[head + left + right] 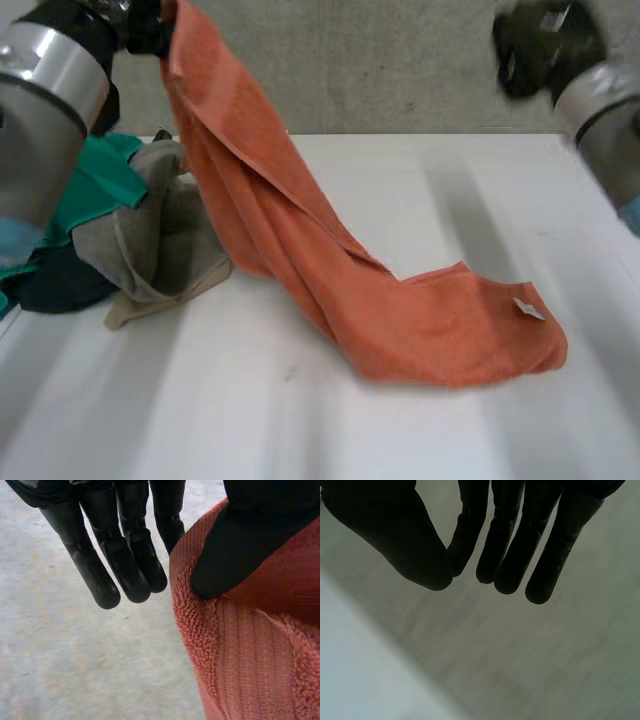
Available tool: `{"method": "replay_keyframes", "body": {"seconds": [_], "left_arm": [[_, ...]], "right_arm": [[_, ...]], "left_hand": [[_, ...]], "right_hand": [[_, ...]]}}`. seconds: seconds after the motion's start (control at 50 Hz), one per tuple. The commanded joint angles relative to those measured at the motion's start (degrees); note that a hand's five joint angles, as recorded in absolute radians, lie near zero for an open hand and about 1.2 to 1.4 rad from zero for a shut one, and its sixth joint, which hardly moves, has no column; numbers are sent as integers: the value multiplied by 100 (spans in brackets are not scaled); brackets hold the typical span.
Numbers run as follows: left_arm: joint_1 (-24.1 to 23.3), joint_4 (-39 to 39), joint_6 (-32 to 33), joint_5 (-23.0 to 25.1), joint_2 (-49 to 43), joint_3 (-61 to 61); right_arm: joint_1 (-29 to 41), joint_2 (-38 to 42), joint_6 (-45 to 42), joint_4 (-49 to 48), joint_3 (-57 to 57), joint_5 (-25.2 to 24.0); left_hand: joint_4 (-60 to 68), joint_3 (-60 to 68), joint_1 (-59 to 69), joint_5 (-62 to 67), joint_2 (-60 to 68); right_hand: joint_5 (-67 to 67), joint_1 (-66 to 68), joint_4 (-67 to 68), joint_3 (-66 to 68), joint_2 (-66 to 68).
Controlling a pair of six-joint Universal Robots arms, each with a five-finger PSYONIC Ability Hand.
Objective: Fold the laundry.
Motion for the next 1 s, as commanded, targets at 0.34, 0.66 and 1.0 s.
{"method": "replay_keyframes", "body": {"seconds": [0.34, 0.66, 1.0], "left_arm": [[-461, 437, -134, 504, 698, -752], [-479, 428, -116, 574, 1683, -893], [-321, 428, -81, 495, 1051, -1078]], "right_arm": [[-45, 1172, 404, 1405, 468, -865], [42, 2526, 1555, 2267, -200, -2271], [-54, 1526, 1065, 1162, -289, -1227]], "left_hand": [[1123, 1164, 1421, 1434, 1137], [1123, 1164, 1421, 1434, 1137], [1123, 1164, 1421, 1434, 1137]], "right_hand": [[-5370, -4408, -5481, -5474, -5394], [-5187, -4225, -5298, -5291, -5211], [1319, 2281, 1208, 1215, 1294]]}}
